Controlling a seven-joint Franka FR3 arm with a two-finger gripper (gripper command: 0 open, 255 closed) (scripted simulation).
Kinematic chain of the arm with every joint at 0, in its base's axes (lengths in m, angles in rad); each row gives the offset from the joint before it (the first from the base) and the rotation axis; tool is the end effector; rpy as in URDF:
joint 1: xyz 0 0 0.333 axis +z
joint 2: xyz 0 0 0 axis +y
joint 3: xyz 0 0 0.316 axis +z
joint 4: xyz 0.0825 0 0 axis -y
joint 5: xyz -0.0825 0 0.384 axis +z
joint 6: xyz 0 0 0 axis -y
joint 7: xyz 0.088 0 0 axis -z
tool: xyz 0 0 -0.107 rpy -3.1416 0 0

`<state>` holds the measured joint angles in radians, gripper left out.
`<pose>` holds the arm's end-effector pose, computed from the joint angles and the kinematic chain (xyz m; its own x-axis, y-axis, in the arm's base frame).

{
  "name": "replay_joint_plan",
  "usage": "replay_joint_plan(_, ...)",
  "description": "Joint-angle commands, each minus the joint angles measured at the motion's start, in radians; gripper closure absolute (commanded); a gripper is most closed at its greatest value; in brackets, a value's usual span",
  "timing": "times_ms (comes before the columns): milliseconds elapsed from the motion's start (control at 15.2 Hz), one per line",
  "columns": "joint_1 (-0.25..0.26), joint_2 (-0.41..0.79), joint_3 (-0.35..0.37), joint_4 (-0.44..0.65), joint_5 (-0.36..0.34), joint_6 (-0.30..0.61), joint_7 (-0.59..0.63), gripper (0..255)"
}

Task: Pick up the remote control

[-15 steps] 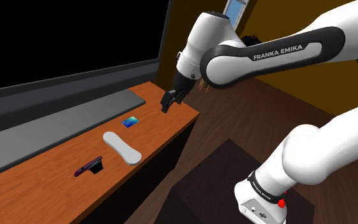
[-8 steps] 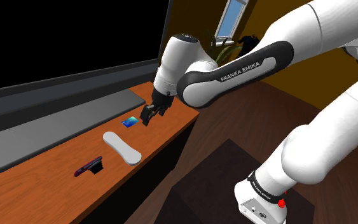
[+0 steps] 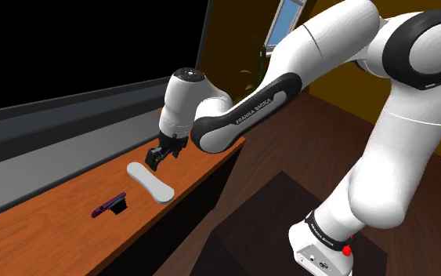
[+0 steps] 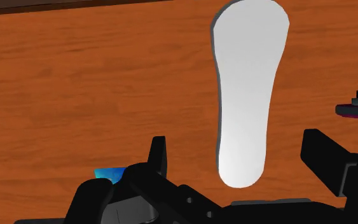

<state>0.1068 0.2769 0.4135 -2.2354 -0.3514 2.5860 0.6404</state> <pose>0.4786 0.2811 0.2651 0.9789 0.1495 0.1394 0.1472 -0.9888 0.0263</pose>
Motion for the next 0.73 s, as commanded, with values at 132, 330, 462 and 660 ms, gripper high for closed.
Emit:
replay_joint_plan(132,0.079,0.164,-0.055,0.114,-0.108,0.025,0.107,0)
replay_joint_plan(330,0.111,0.225,-0.080,0.159,-0.137,0.037,0.137,0)
replay_joint_plan(462,0.120,0.247,-0.093,0.164,-0.153,0.054,0.149,0)
replay_joint_plan(660,0.136,0.282,-0.113,0.172,-0.176,0.080,0.168,0)
